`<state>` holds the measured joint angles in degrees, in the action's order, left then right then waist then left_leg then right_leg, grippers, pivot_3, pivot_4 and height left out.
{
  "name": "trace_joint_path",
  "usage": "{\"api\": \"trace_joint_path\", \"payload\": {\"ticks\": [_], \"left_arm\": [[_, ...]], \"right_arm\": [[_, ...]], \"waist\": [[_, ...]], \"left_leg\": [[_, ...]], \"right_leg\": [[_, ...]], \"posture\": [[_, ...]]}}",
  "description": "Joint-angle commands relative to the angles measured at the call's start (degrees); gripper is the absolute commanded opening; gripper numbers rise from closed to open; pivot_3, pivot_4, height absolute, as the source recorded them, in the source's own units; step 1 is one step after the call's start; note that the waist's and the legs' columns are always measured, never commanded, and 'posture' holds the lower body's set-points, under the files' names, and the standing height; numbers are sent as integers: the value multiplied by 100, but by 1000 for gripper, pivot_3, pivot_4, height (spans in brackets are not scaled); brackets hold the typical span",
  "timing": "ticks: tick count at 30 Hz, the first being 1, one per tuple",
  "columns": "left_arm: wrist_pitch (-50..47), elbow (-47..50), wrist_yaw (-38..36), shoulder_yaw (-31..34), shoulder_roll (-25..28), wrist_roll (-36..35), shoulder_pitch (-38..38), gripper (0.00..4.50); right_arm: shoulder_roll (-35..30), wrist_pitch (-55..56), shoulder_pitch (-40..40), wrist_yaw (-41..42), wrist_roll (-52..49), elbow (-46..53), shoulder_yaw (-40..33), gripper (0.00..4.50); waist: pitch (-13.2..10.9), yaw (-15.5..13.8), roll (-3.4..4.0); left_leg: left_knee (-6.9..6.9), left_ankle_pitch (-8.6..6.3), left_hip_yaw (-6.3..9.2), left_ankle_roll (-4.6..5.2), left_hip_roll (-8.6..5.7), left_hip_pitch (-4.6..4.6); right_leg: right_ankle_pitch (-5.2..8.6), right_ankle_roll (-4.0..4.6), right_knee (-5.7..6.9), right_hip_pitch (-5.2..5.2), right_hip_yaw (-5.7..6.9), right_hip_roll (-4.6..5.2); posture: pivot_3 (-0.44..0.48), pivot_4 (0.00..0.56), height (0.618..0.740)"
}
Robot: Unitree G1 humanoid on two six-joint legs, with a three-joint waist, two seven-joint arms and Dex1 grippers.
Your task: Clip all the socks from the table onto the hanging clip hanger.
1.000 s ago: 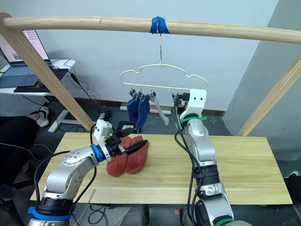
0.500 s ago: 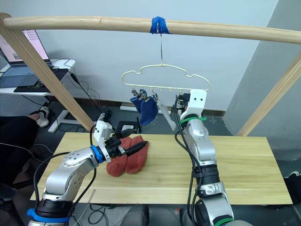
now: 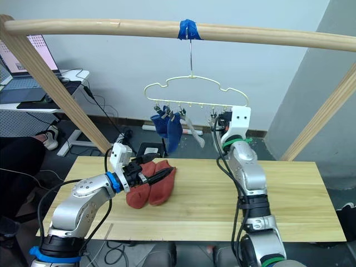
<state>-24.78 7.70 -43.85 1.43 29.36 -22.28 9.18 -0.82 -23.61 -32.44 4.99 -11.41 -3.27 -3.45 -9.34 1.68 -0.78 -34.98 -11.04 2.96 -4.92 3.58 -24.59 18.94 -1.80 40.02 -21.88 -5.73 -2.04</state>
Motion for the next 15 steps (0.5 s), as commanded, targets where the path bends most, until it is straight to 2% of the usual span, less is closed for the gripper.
{"api": "trace_joint_path", "payload": {"ticks": [1,6,9,15], "left_arm": [[57,-471,193,-46,131,381,22,4500],[252,-1265,387,-89,1,690,321,4500],[725,-2111,492,-527,-246,1213,752,4500],[1599,-3741,568,-1011,-662,1895,1521,4500]], "right_arm": [[-354,-546,-24,504,-411,593,-96,396],[-807,-1128,-16,929,-720,878,-77,396],[-875,-1332,20,985,-801,1015,-79,396],[-810,-1494,1,859,-866,1121,-122,396]], "waist": [[-4,10,7],[-18,8,7],[-30,-13,13],[-35,3,13]], "left_leg": [[0,0,0,0,0,0],[1,0,0,1,0,0],[1,0,-1,1,-2,-1],[0,0,-4,1,-3,-9]], "right_leg": [[0,0,0,0,0,0],[0,0,-1,-3,1,-1],[0,-1,-2,-2,1,-1],[0,0,-6,-6,-1,-1]], "posture": [[66,168,740],[46,174,740],[26,181,740],[1,183,740]]}}
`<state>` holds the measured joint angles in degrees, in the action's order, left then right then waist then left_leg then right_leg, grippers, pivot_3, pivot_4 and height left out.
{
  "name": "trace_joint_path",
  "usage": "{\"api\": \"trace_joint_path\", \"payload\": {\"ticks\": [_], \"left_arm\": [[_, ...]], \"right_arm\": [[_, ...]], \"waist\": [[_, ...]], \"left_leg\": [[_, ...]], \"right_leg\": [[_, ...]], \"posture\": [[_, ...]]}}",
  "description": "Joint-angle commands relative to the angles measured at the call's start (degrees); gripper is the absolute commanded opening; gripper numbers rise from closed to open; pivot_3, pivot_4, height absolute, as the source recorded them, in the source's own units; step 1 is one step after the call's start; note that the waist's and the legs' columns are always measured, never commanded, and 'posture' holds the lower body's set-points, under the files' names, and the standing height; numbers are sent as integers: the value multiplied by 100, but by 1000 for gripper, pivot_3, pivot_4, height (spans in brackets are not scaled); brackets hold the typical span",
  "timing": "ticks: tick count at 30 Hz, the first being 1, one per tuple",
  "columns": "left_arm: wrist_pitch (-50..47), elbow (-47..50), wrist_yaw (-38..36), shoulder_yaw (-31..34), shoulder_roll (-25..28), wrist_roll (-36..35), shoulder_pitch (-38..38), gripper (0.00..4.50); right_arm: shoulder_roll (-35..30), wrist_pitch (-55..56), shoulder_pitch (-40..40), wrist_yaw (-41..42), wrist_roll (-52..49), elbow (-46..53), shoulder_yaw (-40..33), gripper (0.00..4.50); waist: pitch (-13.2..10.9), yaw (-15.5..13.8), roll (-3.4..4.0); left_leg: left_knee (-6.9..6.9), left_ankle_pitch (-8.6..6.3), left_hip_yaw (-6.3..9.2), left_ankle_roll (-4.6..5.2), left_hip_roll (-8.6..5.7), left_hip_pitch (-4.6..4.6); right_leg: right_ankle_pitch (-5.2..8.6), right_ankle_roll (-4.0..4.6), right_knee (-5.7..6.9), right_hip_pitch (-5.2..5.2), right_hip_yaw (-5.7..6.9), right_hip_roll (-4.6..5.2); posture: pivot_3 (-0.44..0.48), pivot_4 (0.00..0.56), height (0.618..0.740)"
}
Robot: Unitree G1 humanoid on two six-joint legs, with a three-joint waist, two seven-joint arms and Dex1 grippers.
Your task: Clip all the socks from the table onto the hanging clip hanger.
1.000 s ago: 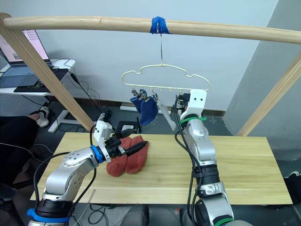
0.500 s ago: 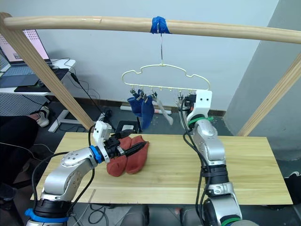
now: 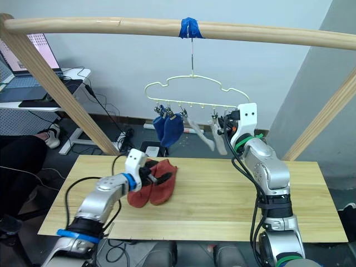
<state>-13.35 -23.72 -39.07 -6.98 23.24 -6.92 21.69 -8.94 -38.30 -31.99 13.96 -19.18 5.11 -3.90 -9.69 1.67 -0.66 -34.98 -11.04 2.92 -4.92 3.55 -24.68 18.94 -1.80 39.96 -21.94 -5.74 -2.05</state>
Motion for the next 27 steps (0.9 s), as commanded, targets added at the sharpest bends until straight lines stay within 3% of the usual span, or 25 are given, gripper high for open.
{"api": "trace_joint_path", "payload": {"ticks": [1,6,10,16,22,27], "left_arm": [[664,-907,104,-339,-54,585,381,4500],[1000,-1908,192,-647,-91,1113,718,4500],[1190,-2209,97,-706,-84,1271,792,3687],[1480,-2154,-60,-637,-164,1240,763,1869],[1708,-1354,-374,-518,-226,992,483,99],[1763,-157,-683,-465,-177,704,133,24]], "right_arm": [[1,-48,-44,-51,-93,308,-80,396],[-37,-135,-63,-90,-93,397,-147,396],[-78,-150,-108,-103,-79,394,-218,361],[-83,-176,-115,-106,-95,394,-256,361],[-217,-363,-151,48,-255,403,-328,361],[-438,-1046,-259,118,-685,400,-593,361]], "waist": [[-1,12,1],[-1,47,1],[-1,44,1],[-1,65,1],[-1,64,1],[-1,34,1]], "left_leg": [[1,0,0,0,0,-3],[3,0,0,0,3,-6],[2,0,0,0,2,-9],[1,0,0,0,3,-8],[1,0,0,0,2,-10],[1,1,1,-1,2,-10]], "right_leg": [[0,0,1,-5,1,0],[0,0,2,-11,0,-5],[0,0,2,-11,1,-4],[0,0,5,-10,1,-5],[0,0,3,-11,1,-4],[0,0,5,-10,1,-3]], "posture": [[1,183,740],[-17,182,740],[-30,177,740],[-23,172,740],[-15,168,740],[-4,162,740]]}}
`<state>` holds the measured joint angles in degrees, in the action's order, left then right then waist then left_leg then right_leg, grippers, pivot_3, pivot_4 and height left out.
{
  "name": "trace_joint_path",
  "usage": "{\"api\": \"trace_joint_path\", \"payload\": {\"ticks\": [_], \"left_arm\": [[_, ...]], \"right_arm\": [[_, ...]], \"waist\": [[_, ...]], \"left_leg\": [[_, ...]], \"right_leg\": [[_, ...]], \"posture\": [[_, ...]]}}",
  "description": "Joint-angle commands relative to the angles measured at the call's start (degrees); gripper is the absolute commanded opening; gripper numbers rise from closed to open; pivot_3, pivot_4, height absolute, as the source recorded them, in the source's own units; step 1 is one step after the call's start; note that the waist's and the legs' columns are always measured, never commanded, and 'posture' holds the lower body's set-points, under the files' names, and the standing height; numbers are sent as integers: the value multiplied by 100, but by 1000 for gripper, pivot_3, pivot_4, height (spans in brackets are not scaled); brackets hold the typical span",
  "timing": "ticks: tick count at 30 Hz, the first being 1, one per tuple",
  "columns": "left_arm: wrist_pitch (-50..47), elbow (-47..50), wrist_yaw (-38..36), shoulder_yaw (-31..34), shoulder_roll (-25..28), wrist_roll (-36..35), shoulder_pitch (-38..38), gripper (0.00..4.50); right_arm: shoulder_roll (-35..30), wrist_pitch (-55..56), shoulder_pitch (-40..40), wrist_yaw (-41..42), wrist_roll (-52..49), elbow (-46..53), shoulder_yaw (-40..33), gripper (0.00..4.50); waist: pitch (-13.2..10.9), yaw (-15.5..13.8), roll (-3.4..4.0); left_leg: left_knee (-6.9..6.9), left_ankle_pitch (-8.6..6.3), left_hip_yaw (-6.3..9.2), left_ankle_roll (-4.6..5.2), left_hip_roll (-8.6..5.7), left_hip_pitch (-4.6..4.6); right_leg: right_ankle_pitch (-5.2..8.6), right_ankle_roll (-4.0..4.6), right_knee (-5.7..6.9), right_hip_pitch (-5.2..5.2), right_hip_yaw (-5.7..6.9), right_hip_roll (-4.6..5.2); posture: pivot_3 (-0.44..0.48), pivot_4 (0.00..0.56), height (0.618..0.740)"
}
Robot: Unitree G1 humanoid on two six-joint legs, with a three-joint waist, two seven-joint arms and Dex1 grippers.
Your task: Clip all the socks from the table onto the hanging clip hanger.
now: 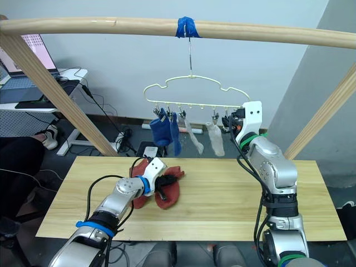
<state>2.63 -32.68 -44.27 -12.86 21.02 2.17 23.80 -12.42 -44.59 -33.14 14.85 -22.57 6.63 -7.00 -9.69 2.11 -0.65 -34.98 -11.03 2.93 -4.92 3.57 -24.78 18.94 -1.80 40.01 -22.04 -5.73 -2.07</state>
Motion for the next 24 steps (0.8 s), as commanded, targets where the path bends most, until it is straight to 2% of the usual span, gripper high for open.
{"api": "trace_joint_path", "payload": {"ticks": [1,6,11,17,24], "left_arm": [[285,1019,-255,97,74,-251,-147,24],[1402,2107,-201,138,158,-248,-281,24],[2778,2190,407,153,109,236,-143,24],[3610,1936,971,45,-96,627,110,24],[3905,1557,1116,-79,-208,706,390,24]], "right_arm": [[-92,-718,-195,-2,-548,266,-418,361],[181,-2531,-661,-567,-1727,250,-1539,361],[801,-3781,-1187,-1445,-2385,210,-2767,361],[1347,-4561,-1622,-2002,-2555,269,-3681,361],[1691,-4791,-1931,-2376,-2608,260,-4216,361]], "waist": [[0,-14,0],[0,-28,0],[1,-27,1],[1,-23,1],[1,-9,1]], "left_leg": [[0,0,0,0,0,0],[0,0,1,0,2,0],[0,0,0,0,1,1],[0,0,-2,1,-1,0],[1,0,-3,2,-2,0]], "right_leg": [[0,0,1,0,0,0],[0,1,2,1,0,1],[-1,1,2,1,-3,2],[-1,1,1,0,-4,2],[0,1,1,-2,-4,2]], "posture": [[-4,162,740],[-2,155,740],[-3,153,740],[-12,156,740],[-18,159,740]]}}
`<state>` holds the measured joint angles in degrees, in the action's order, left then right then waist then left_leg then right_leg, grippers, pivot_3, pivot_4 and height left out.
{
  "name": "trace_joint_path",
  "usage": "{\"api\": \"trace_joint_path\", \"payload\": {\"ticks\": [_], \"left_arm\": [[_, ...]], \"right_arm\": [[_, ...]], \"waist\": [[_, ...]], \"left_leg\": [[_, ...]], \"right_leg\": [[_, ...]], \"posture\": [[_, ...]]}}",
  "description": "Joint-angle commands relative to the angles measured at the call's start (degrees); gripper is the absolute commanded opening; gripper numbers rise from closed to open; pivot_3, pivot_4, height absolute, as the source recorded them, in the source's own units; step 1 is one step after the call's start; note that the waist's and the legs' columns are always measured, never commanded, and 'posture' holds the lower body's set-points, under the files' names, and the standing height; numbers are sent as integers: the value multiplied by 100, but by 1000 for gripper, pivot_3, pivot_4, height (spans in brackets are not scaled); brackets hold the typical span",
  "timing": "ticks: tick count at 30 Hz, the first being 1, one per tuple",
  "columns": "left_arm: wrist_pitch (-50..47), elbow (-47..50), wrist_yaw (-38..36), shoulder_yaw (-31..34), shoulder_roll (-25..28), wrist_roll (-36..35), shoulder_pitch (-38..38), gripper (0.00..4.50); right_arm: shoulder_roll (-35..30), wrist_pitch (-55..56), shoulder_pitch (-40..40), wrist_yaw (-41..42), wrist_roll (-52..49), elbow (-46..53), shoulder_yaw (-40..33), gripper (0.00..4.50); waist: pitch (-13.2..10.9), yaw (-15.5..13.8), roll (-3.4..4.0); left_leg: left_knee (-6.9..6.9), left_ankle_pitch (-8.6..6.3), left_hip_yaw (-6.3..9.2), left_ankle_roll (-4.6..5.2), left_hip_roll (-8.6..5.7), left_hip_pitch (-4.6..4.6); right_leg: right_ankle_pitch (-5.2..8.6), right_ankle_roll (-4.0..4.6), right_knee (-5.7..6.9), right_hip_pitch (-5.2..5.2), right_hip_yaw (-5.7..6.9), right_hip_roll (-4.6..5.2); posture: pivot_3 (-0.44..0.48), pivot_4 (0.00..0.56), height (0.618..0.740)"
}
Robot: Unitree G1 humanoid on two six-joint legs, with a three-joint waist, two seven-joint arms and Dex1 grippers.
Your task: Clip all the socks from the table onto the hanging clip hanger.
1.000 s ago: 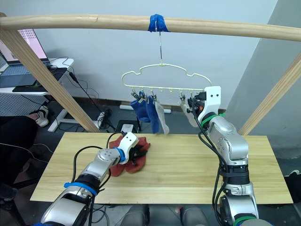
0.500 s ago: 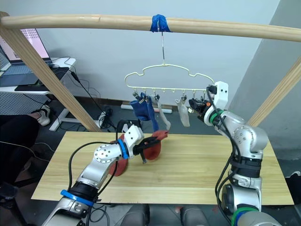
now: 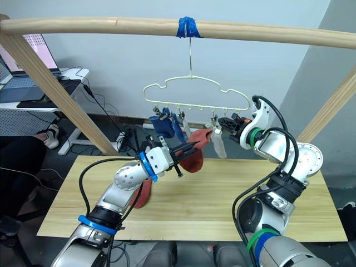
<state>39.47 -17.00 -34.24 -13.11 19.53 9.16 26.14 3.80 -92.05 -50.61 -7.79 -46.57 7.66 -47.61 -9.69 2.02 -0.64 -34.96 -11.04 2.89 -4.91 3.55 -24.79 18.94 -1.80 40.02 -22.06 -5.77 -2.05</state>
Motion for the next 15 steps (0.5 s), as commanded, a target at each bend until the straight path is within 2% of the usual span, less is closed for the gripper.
{"api": "trace_joint_path", "payload": {"ticks": [1,15], "left_arm": [[226,-56,114,-67,-70,10,188,24],[258,-154,110,-115,-60,-80,160,24]], "right_arm": [[118,-45,-218,-177,-227,152,-220,361],[295,-45,-348,-720,-546,132,-505,361]], "waist": [[0,2,0],[0,85,0]], "left_leg": [[0,0,0,0,0,-1],[1,0,1,0,0,-2]], "right_leg": [[0,0,-1,0,1,0],[0,0,1,-1,1,0]], "posture": [[-21,159,740],[-24,163,740]]}}
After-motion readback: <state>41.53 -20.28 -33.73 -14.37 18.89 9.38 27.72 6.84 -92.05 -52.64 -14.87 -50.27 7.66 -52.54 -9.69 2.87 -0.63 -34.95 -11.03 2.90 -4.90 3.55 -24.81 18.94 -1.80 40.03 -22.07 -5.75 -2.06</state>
